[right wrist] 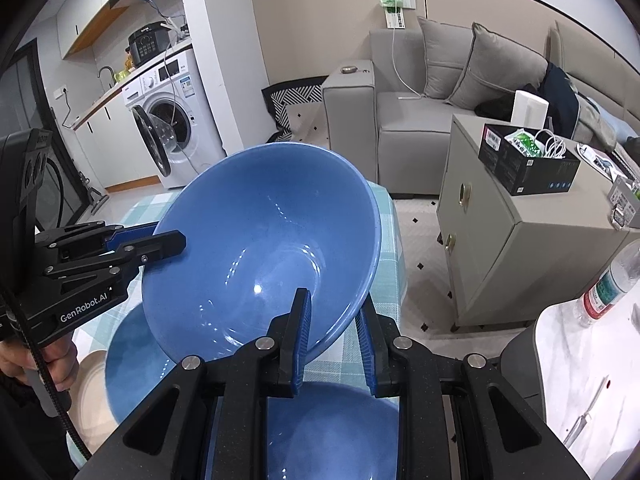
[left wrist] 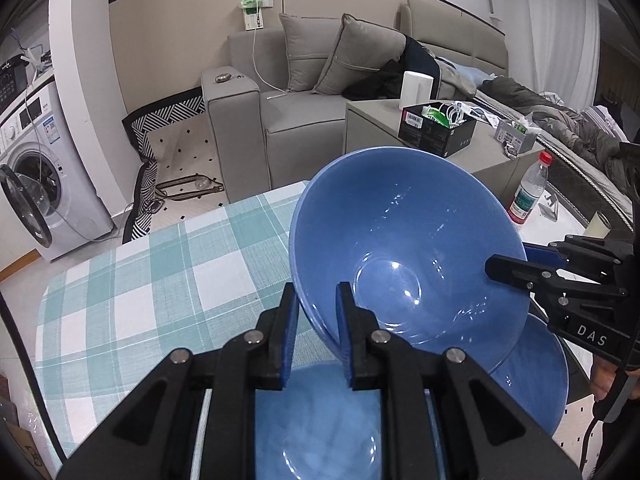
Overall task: Organize plates and bowls
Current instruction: 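Lift the blue bowl off the table with both tools, then carry the held blue bowl with both tools toward the other blue bowl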
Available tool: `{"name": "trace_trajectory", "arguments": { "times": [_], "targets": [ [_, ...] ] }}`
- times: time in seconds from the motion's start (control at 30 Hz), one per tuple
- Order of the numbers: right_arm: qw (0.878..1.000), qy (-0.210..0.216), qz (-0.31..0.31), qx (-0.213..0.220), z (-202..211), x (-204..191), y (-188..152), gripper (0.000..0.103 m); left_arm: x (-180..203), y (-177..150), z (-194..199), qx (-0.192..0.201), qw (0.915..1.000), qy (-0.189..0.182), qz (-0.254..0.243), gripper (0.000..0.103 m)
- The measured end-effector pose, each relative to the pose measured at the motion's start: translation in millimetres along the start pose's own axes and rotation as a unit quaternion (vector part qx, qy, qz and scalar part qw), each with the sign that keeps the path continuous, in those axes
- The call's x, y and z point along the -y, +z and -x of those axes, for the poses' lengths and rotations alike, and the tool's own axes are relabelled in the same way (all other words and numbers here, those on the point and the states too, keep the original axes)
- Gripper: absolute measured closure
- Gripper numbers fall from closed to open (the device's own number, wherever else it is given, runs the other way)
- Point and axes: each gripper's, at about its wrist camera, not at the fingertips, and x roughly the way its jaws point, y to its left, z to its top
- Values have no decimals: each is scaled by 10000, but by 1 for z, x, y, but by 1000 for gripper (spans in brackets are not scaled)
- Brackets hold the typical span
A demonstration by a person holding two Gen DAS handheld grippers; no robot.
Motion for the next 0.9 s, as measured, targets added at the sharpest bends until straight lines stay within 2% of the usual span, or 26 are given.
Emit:
{"name": "trace_trajectory", "arguments": {
  "times": [0.3,0.9],
  "targets": [
    [9998,-19,-12,211,30,-5,-5,80,9,-2,22,143,9998,23,-104,86],
    [9990,74,125,427,56,-21,-14,80,8,-21,61,362,9993,106,-54,86]
  ]
}}
